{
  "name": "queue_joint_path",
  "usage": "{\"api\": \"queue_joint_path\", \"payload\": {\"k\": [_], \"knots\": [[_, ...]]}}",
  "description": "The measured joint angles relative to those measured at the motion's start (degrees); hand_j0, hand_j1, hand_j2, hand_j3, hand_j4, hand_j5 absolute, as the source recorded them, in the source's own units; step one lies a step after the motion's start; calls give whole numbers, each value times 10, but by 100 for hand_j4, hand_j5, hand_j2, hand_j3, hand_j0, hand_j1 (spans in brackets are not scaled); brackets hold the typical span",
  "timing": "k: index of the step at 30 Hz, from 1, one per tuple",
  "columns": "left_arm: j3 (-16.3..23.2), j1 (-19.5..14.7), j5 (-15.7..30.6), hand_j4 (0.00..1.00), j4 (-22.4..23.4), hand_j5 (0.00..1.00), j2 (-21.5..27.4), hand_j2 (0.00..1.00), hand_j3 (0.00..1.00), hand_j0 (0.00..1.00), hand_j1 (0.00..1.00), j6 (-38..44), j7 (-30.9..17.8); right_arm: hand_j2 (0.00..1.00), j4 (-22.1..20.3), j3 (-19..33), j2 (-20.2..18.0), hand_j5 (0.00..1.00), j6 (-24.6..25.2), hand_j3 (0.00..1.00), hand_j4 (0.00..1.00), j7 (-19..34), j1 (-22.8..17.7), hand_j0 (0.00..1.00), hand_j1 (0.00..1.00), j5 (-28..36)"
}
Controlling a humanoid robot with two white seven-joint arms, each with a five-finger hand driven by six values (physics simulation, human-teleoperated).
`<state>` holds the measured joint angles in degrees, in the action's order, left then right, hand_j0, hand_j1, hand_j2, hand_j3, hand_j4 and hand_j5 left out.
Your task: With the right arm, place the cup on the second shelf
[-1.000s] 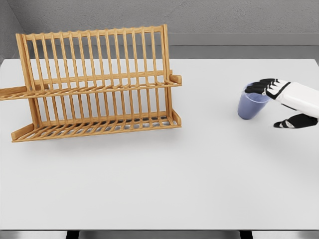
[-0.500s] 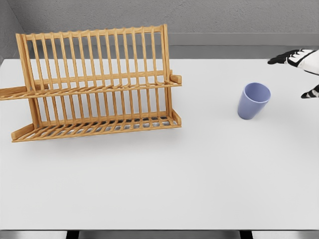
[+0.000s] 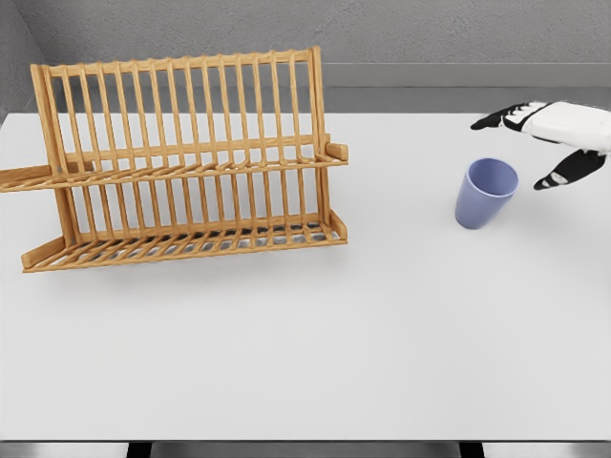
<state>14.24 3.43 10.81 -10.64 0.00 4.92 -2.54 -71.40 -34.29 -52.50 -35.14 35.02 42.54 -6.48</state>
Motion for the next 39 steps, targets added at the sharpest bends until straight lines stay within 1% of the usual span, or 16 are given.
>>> {"api": "queue_joint_path", "payload": {"k": [3, 6, 8, 9, 14, 21, 28, 29, 30, 32, 35, 36, 37, 39], "knots": [[0, 0, 0, 100, 0, 100, 0, 100, 100, 100, 100, 0, 0, 100, 5, -26, 7, 100, 0, 100, 100, 0, 0, 100, 100, -3], [0, -1, 0, 100, 0, 100, 0, 100, 100, 100, 100, 0, 0, 100, 9, -38, 10, 100, 0, 100, 100, 0, 1, 100, 100, -15], [0, 0, 0, 100, 0, 100, 0, 100, 100, 100, 100, 0, 0, 100, 12, -42, 14, 100, 0, 100, 100, 0, 11, 100, 100, -18], [0, -1, 0, 100, 0, 100, 0, 100, 100, 100, 100, 0, 0, 100, 16, -44, 17, 100, 0, 100, 100, 0, 18, 100, 100, -19], [0, -1, 0, 100, 0, 100, 0, 100, 100, 100, 100, 0, 0, 100, 41, -64, 30, 100, 0, 100, 100, 0, 21, 100, 100, -22], [0, 0, 0, 100, 0, 100, 0, 100, 100, 100, 100, 0, 0, 100, 67, -76, 40, 100, 0, 100, 100, 0, 29, 100, 100, -24], [0, -1, 0, 100, 0, 100, 0, 100, 100, 100, 100, 0, 0, 100, 73, -90, 46, 100, 0, 100, 100, 0, 37, 100, 100, -24], [0, -1, 0, 100, 0, 100, 0, 100, 100, 100, 100, 0, 0, 98, 73, -91, 47, 98, 0, 98, 98, 0, 37, 98, 98, -24], [0, -1, 0, 100, 0, 100, 0, 100, 100, 100, 100, 0, 0, 89, 73, -92, 48, 89, 0, 89, 89, 0, 37, 89, 89, -24], [0, -1, 0, 100, 0, 100, 0, 100, 100, 100, 100, 0, 0, 78, 73, -93, 49, 78, 0, 78, 78, 0, 37, 78, 78, -24], [0, -1, 0, 100, 0, 100, 0, 100, 100, 100, 100, 0, 0, 71, 72, -94, 49, 71, 0, 71, 71, 0, 37, 71, 71, -23], [0, -1, 0, 100, 0, 100, 0, 100, 100, 100, 100, 0, 0, 71, 72, -94, 49, 71, 0, 71, 71, 0, 37, 71, 71, -23], [0, -1, 0, 100, 0, 100, 0, 100, 100, 100, 100, 0, 0, 65, 71, -94, 49, 65, 0, 65, 65, 0, 37, 65, 65, -23], [0, -1, 0, 100, 0, 100, 0, 100, 100, 100, 100, 0, 0, 64, 71, -94, 50, 64, 0, 64, 64, 0, 37, 64, 64, -22]]}}
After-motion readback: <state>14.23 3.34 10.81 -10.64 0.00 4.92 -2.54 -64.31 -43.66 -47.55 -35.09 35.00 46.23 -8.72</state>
